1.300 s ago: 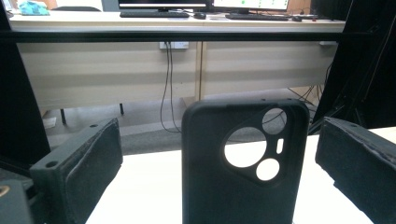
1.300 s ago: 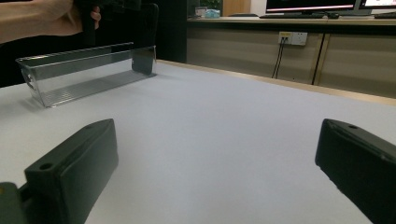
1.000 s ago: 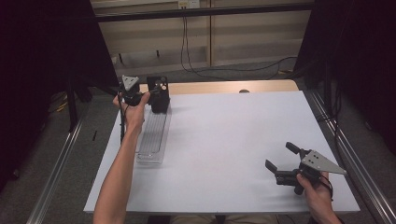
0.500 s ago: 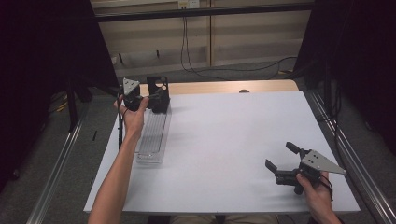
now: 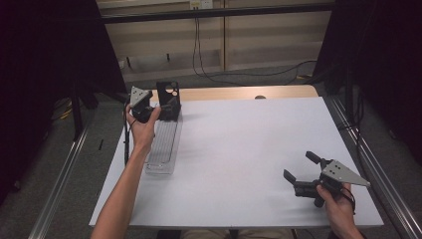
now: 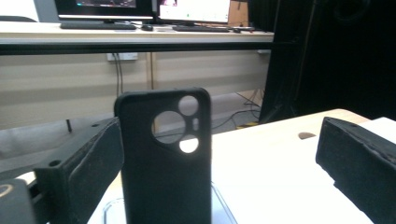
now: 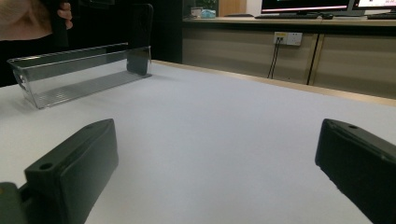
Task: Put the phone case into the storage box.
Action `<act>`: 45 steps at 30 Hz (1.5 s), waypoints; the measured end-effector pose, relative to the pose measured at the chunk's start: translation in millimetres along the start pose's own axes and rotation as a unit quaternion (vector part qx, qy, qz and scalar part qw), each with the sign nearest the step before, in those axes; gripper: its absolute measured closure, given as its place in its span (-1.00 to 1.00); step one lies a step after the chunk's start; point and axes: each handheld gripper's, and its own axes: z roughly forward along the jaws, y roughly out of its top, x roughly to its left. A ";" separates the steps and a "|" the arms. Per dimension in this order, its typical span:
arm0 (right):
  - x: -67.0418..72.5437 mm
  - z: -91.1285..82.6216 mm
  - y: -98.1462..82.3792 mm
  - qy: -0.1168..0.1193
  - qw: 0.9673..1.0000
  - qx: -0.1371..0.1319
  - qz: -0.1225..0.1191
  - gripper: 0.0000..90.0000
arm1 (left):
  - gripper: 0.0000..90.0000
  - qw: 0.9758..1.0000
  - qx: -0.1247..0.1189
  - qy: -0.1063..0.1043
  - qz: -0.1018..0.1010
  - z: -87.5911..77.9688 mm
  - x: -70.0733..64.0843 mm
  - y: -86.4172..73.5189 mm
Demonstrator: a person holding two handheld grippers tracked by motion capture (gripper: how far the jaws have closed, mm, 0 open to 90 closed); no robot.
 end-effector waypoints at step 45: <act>0.7 0.1 1.0 -0.002 1.000 -0.001 -0.008 -1.00 | -0.95 0.998 -0.048 -0.040 -0.008 -76.9 -25.4 -12.7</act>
